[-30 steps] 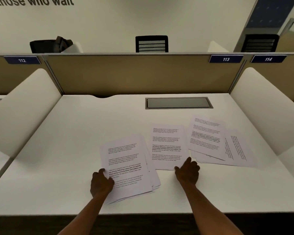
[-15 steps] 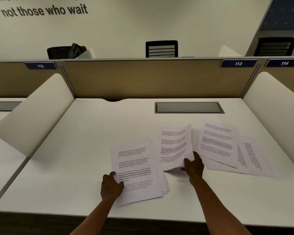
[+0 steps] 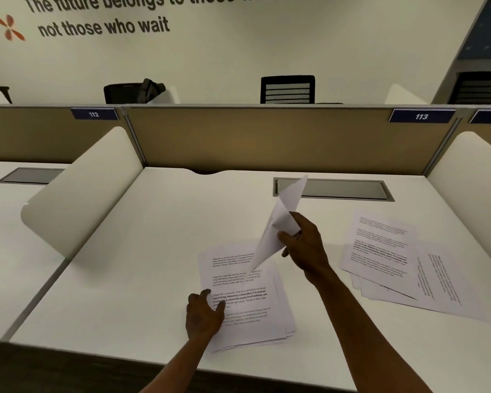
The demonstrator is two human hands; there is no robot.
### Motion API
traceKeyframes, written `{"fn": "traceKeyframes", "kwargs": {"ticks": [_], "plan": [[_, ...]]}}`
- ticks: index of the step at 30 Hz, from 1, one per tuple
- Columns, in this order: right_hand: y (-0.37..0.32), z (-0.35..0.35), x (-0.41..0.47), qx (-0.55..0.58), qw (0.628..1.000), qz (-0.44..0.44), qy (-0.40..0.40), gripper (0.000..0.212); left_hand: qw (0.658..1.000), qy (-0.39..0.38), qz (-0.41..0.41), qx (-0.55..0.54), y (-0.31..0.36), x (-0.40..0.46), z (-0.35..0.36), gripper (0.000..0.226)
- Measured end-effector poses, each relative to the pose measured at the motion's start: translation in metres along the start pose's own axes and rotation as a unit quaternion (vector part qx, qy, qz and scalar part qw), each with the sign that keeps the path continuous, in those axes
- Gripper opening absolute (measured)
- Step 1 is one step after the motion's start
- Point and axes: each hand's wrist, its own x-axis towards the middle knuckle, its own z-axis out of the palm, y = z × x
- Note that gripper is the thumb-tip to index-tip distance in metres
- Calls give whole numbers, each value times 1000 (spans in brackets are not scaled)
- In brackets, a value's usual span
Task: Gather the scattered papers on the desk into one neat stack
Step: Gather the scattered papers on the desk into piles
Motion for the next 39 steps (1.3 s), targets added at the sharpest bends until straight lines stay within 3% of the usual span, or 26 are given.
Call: {"fn": "traceKeyframes", "kwargs": {"ticks": [2,4,6,7,10,13,14,17,20,23,28,33,39], "plan": [[-11,8,-2,44,998,3,-54,41,997,14,5,-78,9,-2,-2,49],[-15,14,-4,81,992,15,-96,42,968,-69,-34,-238,18,-1,-6,48],[-13,17,-8,110,987,29,-115,44,894,-194,-57,-401,23,-1,-15,48],[-9,17,-11,122,985,38,-116,42,861,-217,-57,-457,26,0,-21,43],[14,17,-25,135,983,80,-97,36,756,-203,-72,-619,49,-8,-48,33],[51,19,-44,114,981,143,-58,35,710,-173,-139,-668,51,6,-55,51],[64,19,-51,108,980,163,-44,35,715,-151,-172,-661,46,12,-54,56],[99,23,-68,85,971,224,-17,40,818,-94,-214,-526,19,31,-36,49],[116,29,-86,62,959,276,-18,46,901,-95,-165,-389,6,33,-21,32],[120,35,-96,27,955,295,-8,33,958,-59,-116,-255,8,20,-18,40],[129,40,-95,-102,953,284,27,26,985,-25,-50,-166,7,17,-17,43],[142,34,-97,-217,948,234,18,29,994,-11,-35,-99,6,21,-16,46],[146,23,-101,-265,943,199,22,40,999,36,-10,-8,-3,18,-4,56]]}}
